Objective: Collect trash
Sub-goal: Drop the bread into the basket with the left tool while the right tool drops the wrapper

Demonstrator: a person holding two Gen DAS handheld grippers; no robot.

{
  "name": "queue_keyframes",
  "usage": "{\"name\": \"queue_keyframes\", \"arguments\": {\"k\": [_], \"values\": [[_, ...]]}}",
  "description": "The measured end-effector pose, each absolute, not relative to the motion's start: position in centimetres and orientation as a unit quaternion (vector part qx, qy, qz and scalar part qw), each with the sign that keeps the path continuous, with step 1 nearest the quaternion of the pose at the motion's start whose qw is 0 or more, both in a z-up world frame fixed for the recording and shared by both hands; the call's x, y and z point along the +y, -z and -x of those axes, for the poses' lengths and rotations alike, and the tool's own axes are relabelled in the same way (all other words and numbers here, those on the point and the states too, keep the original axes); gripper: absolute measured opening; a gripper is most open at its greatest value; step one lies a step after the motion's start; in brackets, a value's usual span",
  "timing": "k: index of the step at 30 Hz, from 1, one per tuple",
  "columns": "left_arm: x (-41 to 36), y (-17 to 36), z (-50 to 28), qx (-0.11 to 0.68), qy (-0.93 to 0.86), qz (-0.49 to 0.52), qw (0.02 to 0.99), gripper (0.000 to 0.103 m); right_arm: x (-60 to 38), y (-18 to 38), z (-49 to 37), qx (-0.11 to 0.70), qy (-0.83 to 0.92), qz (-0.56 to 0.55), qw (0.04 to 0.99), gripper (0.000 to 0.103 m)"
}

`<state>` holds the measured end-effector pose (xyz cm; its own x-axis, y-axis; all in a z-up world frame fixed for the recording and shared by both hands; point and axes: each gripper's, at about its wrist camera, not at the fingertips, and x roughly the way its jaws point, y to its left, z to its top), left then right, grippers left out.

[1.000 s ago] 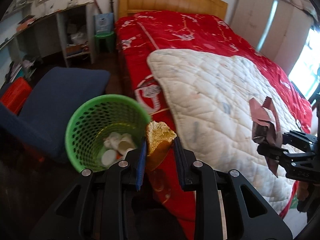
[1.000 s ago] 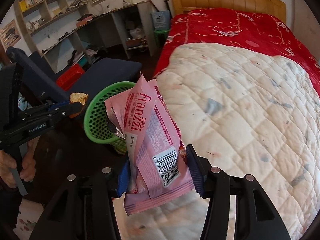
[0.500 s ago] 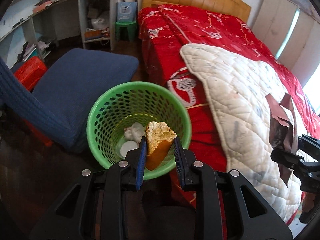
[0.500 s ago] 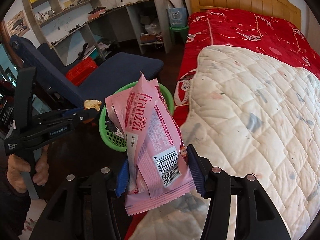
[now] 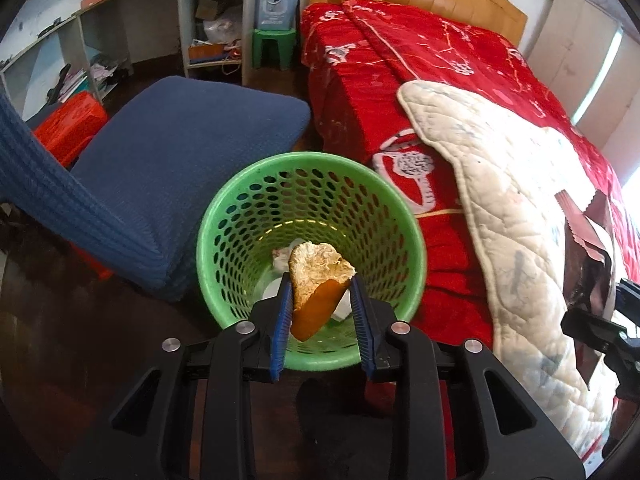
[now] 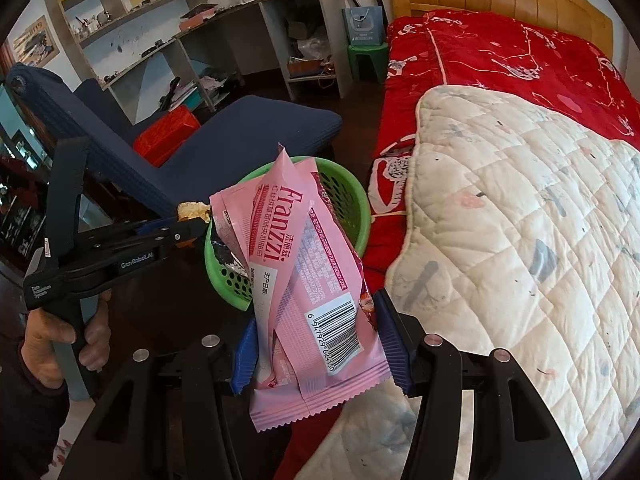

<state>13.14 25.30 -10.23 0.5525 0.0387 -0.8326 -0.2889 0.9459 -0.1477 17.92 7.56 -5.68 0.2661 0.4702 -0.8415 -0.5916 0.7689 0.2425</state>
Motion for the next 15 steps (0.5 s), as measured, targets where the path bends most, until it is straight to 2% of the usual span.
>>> {"name": "queue_keyframes", "arguments": {"k": [11,15], "values": [[26.9,10.8,-13.0,0.46,-0.097,0.148,0.87,0.047,10.4,6.0,-19.0,0.506,-0.344,0.063,0.788,0.052],[27.4,11.0,-12.3,0.459,-0.102,0.155,0.869,0.051,11.3,6.1,-19.2,0.506,-0.347,0.067,0.786,0.052]]}}
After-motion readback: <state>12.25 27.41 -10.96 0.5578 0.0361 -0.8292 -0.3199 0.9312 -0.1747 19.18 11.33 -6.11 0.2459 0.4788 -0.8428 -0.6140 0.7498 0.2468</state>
